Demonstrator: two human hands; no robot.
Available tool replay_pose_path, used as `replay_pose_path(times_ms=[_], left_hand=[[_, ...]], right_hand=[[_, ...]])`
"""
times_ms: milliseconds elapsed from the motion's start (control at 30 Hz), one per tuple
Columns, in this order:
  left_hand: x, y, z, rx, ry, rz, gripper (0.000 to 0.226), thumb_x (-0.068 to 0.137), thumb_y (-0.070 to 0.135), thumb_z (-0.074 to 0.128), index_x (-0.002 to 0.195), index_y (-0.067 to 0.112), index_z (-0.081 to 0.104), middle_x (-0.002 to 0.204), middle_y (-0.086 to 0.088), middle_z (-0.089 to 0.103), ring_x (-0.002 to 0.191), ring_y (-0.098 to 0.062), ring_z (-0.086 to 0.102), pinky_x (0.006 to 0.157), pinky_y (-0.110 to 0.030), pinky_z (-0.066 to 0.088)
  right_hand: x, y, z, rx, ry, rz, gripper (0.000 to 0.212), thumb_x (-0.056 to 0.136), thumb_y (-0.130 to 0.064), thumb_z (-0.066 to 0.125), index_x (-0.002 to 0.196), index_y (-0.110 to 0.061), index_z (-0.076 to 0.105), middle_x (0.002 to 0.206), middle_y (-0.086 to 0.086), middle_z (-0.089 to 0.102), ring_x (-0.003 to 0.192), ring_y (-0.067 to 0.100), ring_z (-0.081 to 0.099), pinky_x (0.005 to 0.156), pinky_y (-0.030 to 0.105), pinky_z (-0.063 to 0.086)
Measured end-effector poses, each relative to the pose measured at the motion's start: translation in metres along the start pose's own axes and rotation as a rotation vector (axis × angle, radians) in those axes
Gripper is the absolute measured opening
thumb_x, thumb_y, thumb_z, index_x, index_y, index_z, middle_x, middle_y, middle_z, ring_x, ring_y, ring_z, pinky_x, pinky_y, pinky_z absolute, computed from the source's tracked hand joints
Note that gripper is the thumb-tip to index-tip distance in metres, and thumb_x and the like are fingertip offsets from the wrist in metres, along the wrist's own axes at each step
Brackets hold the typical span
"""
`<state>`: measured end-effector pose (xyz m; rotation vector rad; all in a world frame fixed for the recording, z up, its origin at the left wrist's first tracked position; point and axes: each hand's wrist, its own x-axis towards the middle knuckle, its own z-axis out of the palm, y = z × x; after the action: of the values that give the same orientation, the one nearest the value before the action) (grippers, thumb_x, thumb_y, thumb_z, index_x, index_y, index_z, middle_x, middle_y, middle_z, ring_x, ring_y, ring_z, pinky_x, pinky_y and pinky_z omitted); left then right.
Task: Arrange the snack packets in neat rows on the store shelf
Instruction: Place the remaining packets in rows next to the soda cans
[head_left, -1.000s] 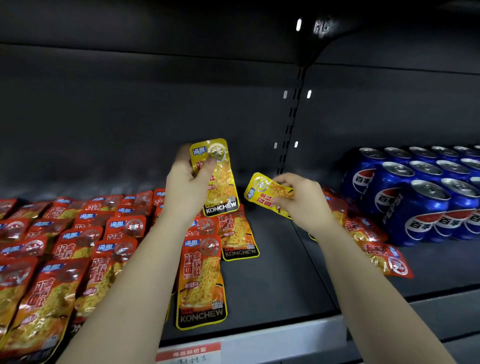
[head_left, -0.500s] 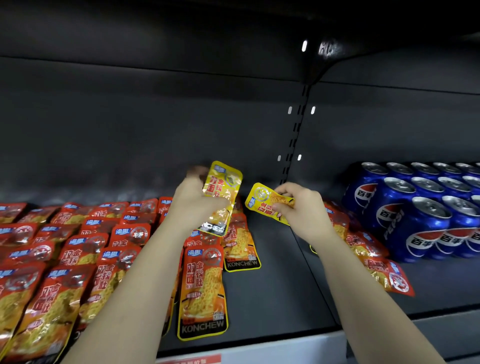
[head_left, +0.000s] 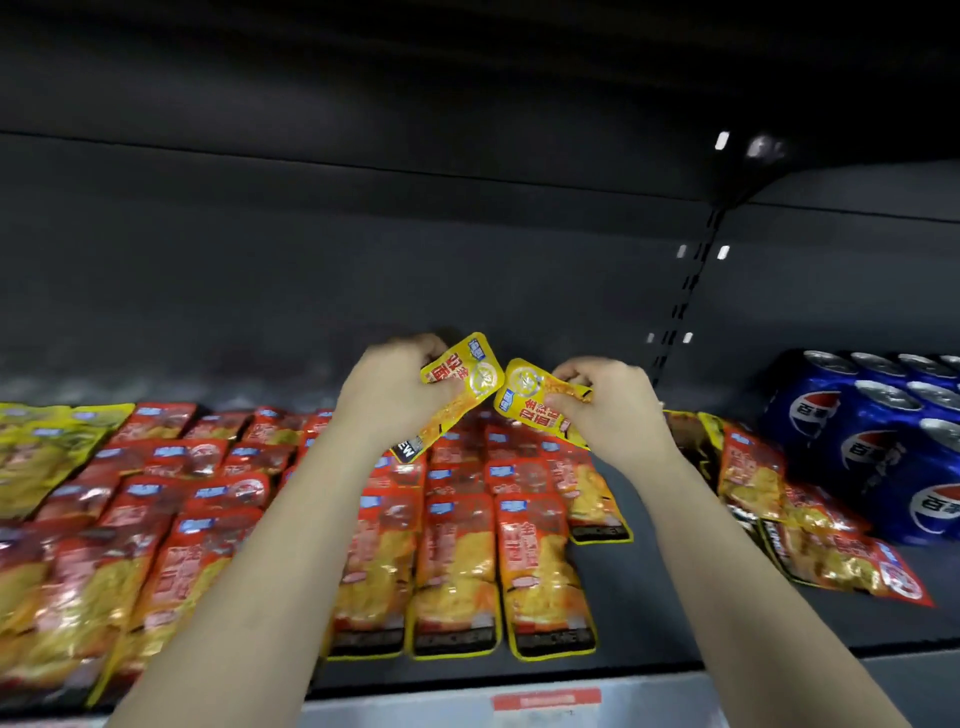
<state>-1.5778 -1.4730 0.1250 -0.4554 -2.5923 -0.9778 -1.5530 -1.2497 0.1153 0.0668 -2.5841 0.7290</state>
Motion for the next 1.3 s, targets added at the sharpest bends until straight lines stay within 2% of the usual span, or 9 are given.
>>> replay_pose_path(times_ms=[333,433,533,667,833,967,1067,1200,1300], left_hand=[[-0.044,-0.123,-0.123,0.084,0.045,-0.084,0.017,0.075,0.037,0.063,0.088,0.028,0.067,0.081,0.005,0.069,0.081,-0.021,0.064,0.071,-0.036,0.051],[-0.055,-0.155,-0.160,0.080,0.047,-0.088,0.019,0.068,0.042,0.053,0.080,0.031,0.062,0.075,0.000,0.069,0.069,-0.022,0.066,0.058,-0.027,0.045],[-0.066,-0.187,-0.194,0.097,0.077,-0.080,0.006,0.078,0.035,0.063,0.078,0.032,0.058,0.073,-0.001,0.068,0.065,-0.025,0.066,0.050,-0.022,0.038],[-0.077,-0.226,-0.226,0.106,0.134,-0.095,0.005,0.084,0.026,0.067,0.087,0.025,0.064,0.077,0.000,0.067,0.071,-0.026,0.066,0.056,-0.028,0.040],[-0.077,-0.264,-0.243,0.157,0.160,-0.104,0.014,0.086,0.029,0.066,0.096,0.020,0.065,0.075,0.006,0.059,0.071,-0.026,0.061,0.056,-0.028,0.032],[-0.074,-0.283,-0.246,0.152,0.201,-0.093,0.020,0.085,0.031,0.067,0.100,0.018,0.067,0.085,-0.003,0.068,0.085,-0.031,0.062,0.063,-0.032,0.041],[-0.075,-0.291,-0.242,0.161,0.233,-0.087,0.025,0.086,0.032,0.066,0.106,0.018,0.065,0.092,-0.006,0.071,0.086,-0.035,0.063,0.069,-0.038,0.049],[-0.080,-0.298,-0.237,0.188,0.296,-0.094,0.025,0.087,0.032,0.064,0.109,0.021,0.063,0.090,-0.008,0.070,0.086,-0.037,0.063,0.068,-0.039,0.049],[-0.080,-0.302,-0.235,0.194,0.316,-0.098,0.025,0.088,0.032,0.063,0.110,0.022,0.062,0.088,-0.009,0.070,0.084,-0.037,0.063,0.066,-0.038,0.049]], right_hand=[[-0.017,-0.154,0.091,0.105,0.006,0.047,0.008,0.080,-0.023,0.074,0.087,-0.025,0.071,0.068,-0.015,0.058,0.081,0.019,0.064,0.072,0.033,0.051],[-0.021,-0.195,0.117,0.144,0.001,0.060,0.009,0.081,-0.026,0.074,0.089,-0.025,0.070,0.072,-0.014,0.061,0.083,0.016,0.065,0.074,0.033,0.051],[-0.026,-0.230,0.139,0.217,0.005,0.096,0.011,0.081,-0.027,0.076,0.087,-0.024,0.068,0.075,-0.011,0.065,0.079,0.013,0.066,0.073,0.031,0.052],[-0.032,-0.267,0.163,0.333,-0.030,0.136,0.015,0.081,-0.026,0.077,0.088,-0.021,0.066,0.074,-0.010,0.067,0.075,0.009,0.067,0.067,0.027,0.050],[-0.036,-0.301,0.187,0.474,-0.085,0.157,0.027,0.080,-0.022,0.079,0.097,-0.023,0.057,0.076,0.004,0.071,0.075,0.019,0.070,0.070,0.040,0.057],[-0.035,-0.321,0.194,0.609,-0.181,0.195,0.042,0.082,-0.018,0.077,0.114,-0.025,0.052,0.082,0.008,0.072,0.078,0.024,0.071,0.071,0.045,0.059],[-0.034,-0.331,0.201,0.709,-0.290,0.224,0.053,0.081,-0.010,0.076,0.127,-0.024,0.051,0.095,0.009,0.070,0.085,0.018,0.070,0.079,0.034,0.057],[-0.035,-0.341,0.212,0.737,-0.522,0.221,0.070,0.082,0.006,0.069,0.138,-0.025,0.042,0.101,0.010,0.067,0.081,0.017,0.068,0.065,0.029,0.054],[-0.036,-0.346,0.223,0.700,-0.632,0.158,0.074,0.081,0.009,0.066,0.139,-0.030,0.042,0.108,0.015,0.066,0.089,0.025,0.069,0.070,0.040,0.057]])
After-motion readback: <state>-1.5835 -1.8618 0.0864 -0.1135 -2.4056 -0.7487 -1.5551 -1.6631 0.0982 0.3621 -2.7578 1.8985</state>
